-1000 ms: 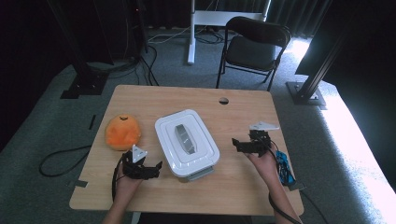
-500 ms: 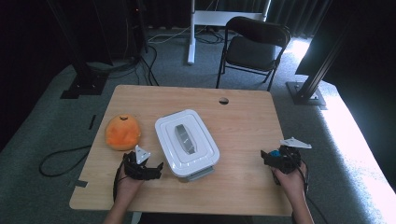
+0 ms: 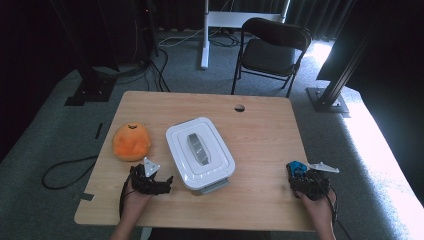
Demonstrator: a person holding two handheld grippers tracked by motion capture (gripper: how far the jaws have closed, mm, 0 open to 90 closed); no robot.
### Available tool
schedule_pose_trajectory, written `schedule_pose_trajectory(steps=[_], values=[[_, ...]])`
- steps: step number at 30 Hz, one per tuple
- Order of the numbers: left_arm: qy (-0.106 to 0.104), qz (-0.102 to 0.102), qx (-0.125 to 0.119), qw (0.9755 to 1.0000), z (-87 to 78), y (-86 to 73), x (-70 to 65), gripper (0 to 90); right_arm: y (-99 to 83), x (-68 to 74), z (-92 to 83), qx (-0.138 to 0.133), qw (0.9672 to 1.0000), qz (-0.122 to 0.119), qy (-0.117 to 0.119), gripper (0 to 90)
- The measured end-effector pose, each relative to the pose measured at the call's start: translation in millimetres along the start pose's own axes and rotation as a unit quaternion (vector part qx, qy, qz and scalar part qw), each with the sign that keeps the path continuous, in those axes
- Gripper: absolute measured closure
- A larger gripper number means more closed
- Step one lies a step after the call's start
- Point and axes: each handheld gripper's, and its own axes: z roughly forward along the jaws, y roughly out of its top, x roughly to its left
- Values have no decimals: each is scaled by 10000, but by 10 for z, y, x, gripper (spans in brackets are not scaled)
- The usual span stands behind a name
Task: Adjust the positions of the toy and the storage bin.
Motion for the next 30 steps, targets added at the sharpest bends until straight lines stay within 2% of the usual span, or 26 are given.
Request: schedule_pose_trajectory(steps=[2, 4, 7, 8, 9, 10, 18, 20, 22, 23, 24, 26, 30], values=[[1, 6, 10, 10000, 2, -2, 0, 0, -29, -3, 57, 140, 9999, -11, 4, 109], [-37, -10, 20, 10000, 7, -3, -1, 0, -48, -1, 109, 283, 9994, -121, -181, 118], [-27, 8, 38, 10000, 11, -6, -1, 0, -62, -36, 153, 420, 9990, -63, -151, 142], [-41, -3, 47, 10000, 15, -9, 0, 0, -62, -36, 153, 420, 9990, -63, -151, 142], [-27, 6, 74, 10000, 22, -14, 1, 0, -65, -59, 157, 441, 9990, -26, -50, 167], [-40, 2, 85, 10000, 27, -17, 1, 0, -64, -68, 153, 414, 9991, -38, -29, 228], [-90, -33, 104, 9999, 31, -27, 11, 0, -47, -52, 143, 370, 9989, -279, -35, 245], [-101, -64, 96, 9999, 35, -29, 20, 1, -17, -40, 159, 357, 9985, -419, -51, 247], [-93, -68, 92, 9999, 35, -28, 21, 0, -1, -38, 164, 310, 9986, -435, -27, 247], [-96, -62, 98, 9999, 35, -26, 23, 0, 35, -36, 172, 198, 9984, -510, 127, 247], [-87, -55, 100, 9999, 34, -22, 26, 0, 54, -28, 176, 150, 9984, -517, 171, 247], [-48, -46, 127, 9999, 40, -22, 31, 0, 100, 5, 184, 125, 9970, -682, 345, 248], [-53, -74, 140, 9999, 46, -34, 41, 0, 183, 120, 200, 99, 9931, -1098, 399, 248]])
